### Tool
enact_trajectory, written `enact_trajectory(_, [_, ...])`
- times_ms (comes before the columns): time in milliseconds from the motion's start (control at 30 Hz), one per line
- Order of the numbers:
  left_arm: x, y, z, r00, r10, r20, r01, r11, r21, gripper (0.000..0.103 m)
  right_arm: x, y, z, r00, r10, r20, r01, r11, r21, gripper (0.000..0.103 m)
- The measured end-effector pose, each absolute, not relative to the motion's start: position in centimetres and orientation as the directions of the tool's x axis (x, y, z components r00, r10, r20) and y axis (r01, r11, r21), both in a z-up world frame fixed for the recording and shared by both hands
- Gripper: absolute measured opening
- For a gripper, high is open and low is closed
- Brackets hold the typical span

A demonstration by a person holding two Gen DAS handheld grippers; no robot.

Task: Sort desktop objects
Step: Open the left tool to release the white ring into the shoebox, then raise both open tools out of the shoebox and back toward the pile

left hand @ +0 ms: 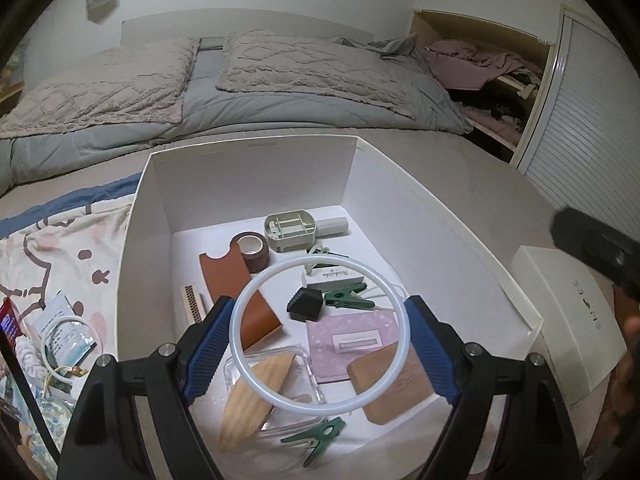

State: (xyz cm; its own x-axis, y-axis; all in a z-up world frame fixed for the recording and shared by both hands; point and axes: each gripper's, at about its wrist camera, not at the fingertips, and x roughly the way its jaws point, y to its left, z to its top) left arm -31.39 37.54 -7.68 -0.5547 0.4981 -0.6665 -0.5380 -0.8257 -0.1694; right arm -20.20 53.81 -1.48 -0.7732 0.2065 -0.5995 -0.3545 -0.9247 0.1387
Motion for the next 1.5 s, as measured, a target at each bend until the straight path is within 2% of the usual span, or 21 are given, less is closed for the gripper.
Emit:
enact_trajectory(167, [-31.4,38.3,-7.9,-0.534,0.489,-0.69,-0.542,-0.824,-0.164,0.085,-18.5,53.3,-1.5,-0.804,0.207,-0.557,-0.336,-0.932,0.138,0.103])
enact_trajectory(267, [-31.4,38.6,-8.1,-0.519,0.489,-0.701,-0.541,-0.823,-0.174,0.085,-16.9,52.1,-1.1,-0.853,0.258,-0.453,-0.331,-0.94,0.087,0.103])
enact_trajectory(367, [-31.4,38.4,-8.2,-0.524,0.481,-0.703,-0.516,-0.836,-0.187,0.098,-16.1,51.2,-0.9,-0.863,0.275,-0.425,-0.326,-0.944,0.052,0.103])
enact_trajectory(433, [-31.4,38.1,-8.0,-0.533,0.48,-0.697,-0.502,-0.842,-0.197,0.101,-16.0,51.1,-0.9,-0.861,0.276,-0.428,-0.327,-0.944,0.05,0.103])
enact_trajectory(700, [-30.6,37.9,-7.7,-0.545,0.464,-0.699,-0.508,-0.845,-0.165,0.101,-15.7,51.4,-1.8,-0.827,0.287,-0.484,-0.358,-0.932,0.058,0.103])
enact_trajectory(1000, [-29.3,37.1,-7.2,-0.551,0.478,-0.684,-0.523,-0.837,-0.164,0.101,-15.0,51.9,-2.3,-0.846,0.197,-0.495,-0.295,-0.947,0.127,0.103])
enact_trajectory(1500, [-27.6,34.2,-5.2,-0.602,0.488,-0.631,-0.521,-0.84,-0.152,0.101,-14.0,50.8,-2.0,-0.836,0.214,-0.506,-0.32,-0.938,0.132,0.103])
